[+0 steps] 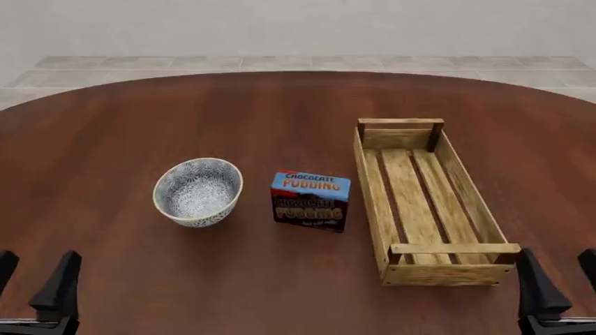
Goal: Pick up the bowl on the left and put it in the tray.
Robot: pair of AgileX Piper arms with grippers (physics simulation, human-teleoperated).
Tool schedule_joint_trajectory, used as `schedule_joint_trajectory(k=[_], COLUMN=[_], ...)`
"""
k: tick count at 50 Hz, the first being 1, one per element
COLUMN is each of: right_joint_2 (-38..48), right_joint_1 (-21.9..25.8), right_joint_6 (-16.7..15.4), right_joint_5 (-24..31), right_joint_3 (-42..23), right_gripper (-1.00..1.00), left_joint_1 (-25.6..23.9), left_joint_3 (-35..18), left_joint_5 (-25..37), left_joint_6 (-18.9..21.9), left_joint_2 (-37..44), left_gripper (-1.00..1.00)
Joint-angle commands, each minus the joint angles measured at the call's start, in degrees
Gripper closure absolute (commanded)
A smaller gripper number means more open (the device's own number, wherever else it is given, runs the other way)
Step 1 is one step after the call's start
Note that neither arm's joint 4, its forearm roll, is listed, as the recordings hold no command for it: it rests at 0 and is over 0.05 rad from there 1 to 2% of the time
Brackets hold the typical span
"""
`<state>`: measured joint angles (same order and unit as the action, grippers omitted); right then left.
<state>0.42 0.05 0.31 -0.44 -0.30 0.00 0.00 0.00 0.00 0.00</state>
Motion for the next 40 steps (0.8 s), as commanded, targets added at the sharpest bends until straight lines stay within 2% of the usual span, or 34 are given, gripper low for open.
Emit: schedule_joint_trajectory(k=[1, 11, 18, 19, 20, 33, 35, 37, 39, 40], right_joint_2=[2.3, 3.7, 12.4, 14.1, 15.7, 23.9, 25.7, 26.6, 28.5, 29.6], right_joint_1=[-0.5, -1.0, -0.4, -0.1, 0.2, 1.8, 2.8, 2.9, 3.7, 3.1], right_joint_6=[-0.2, -0.2, 0.2, 0.0, -1.7, -5.0, -6.4, -6.3, -8.7, -8.7], right_joint_5=[-1.4, -2.7, -8.8, -9.4, -10.0, -7.7, -6.9, -6.7, -6.3, -6.4], right_joint_3=[0.3, 0.3, -0.8, -1.5, -2.2, -12.3, -14.9, -15.9, -17.6, -18.6], right_gripper=[-1.00, -1.00, -1.00, -1.00, -1.00, -1.00, -1.00, -1.00, -1.00, -1.00], left_joint_1=[0.0, 0.0, 0.0, 0.0, 0.0, 0.0, 0.0, 0.0, 0.0, 0.0], left_joint_3=[0.0, 0.0, 0.0, 0.0, 0.0, 0.0, 0.0, 0.0, 0.0, 0.0], left_joint_5=[0.0, 0.0, 0.0, 0.0, 0.0, 0.0, 0.0, 0.0, 0.0, 0.0], left_joint_6=[0.0, 0.0, 0.0, 0.0, 0.0, 0.0, 0.0, 0.0, 0.0, 0.0], left_joint_2=[0.0, 0.0, 0.0, 0.0, 0.0, 0.0, 0.0, 0.0, 0.0, 0.0], left_gripper=[-1.00, -1.00, -1.00, -1.00, -1.00, -1.00, -1.00, -1.00, -1.00, -1.00])
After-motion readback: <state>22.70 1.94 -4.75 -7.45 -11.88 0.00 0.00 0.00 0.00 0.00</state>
